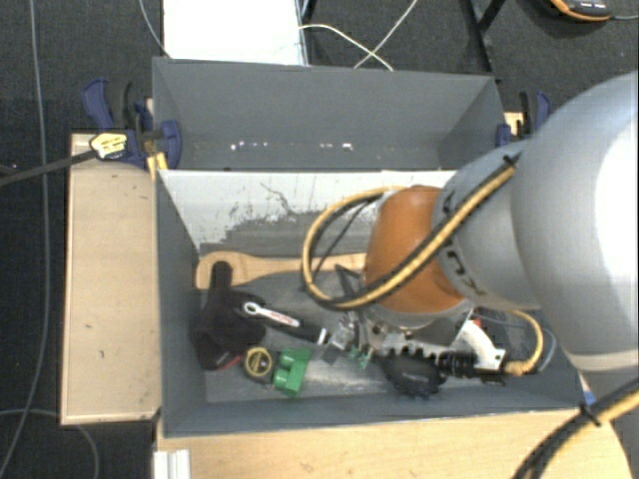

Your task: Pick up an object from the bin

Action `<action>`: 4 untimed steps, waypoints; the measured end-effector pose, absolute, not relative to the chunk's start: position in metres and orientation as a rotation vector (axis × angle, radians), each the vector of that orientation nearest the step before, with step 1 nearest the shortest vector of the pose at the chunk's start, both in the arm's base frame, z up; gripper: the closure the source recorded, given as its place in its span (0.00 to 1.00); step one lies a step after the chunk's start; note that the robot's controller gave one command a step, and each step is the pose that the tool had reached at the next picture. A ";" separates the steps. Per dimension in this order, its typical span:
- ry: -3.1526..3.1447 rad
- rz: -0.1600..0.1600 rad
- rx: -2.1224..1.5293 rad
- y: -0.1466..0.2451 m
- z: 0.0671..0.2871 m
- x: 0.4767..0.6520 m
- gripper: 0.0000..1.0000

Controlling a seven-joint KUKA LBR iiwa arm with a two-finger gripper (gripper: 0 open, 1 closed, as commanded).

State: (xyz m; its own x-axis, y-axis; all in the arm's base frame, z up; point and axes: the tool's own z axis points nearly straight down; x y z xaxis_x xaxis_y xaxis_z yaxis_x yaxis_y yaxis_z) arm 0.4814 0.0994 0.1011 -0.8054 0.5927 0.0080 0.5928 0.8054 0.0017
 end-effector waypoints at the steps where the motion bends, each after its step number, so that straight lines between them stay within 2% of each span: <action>1: -2.985 -0.010 -0.975 0.099 0.122 0.483 1.00; 4: -2.990 -0.011 -0.964 0.099 0.147 0.483 1.00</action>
Offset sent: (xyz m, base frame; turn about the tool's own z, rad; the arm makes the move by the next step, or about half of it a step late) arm 0.0016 0.0001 0.0407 -0.0026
